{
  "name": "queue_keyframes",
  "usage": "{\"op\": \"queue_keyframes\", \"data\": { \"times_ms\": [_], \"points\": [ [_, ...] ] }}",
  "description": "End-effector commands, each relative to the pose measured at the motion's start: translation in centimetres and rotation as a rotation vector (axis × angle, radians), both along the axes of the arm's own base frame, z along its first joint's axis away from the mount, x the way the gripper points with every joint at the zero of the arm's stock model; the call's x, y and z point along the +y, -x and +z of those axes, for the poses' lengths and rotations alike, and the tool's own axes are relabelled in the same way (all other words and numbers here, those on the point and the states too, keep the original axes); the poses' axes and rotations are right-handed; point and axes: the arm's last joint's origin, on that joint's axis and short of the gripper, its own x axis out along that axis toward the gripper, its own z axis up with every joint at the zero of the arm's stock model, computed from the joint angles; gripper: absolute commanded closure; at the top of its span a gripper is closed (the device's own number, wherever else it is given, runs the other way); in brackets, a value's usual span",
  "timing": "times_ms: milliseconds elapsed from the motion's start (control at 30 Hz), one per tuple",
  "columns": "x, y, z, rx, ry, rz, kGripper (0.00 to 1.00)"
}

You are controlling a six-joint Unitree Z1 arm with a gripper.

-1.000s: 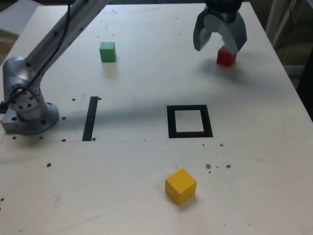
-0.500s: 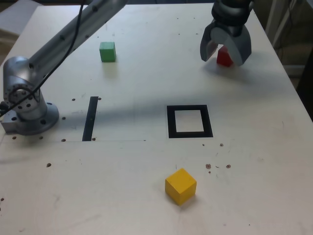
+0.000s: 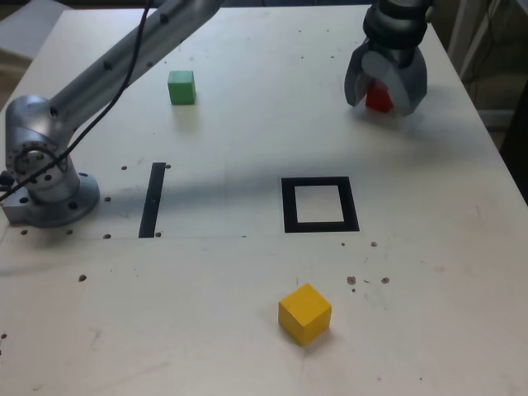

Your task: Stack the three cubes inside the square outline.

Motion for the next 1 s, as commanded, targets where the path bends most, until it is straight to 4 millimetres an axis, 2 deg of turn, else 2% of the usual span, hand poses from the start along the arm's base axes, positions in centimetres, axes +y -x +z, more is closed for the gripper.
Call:
{"op": "queue_keyframes", "data": {
  "times_ms": [0,367,633,967],
  "points": [
    [-0.1,-0.2,0.0,-0.002,-0.016,-0.006,0.33],
    [-0.9,-0.4,0.3,0.004,-0.068,-0.019,0.41],
    [-1.2,-0.5,0.4,-0.002,-0.082,-0.011,0.65],
    [-1.3,-0.4,0.7,-0.005,-0.085,0.005,0.80]
  ]
}}
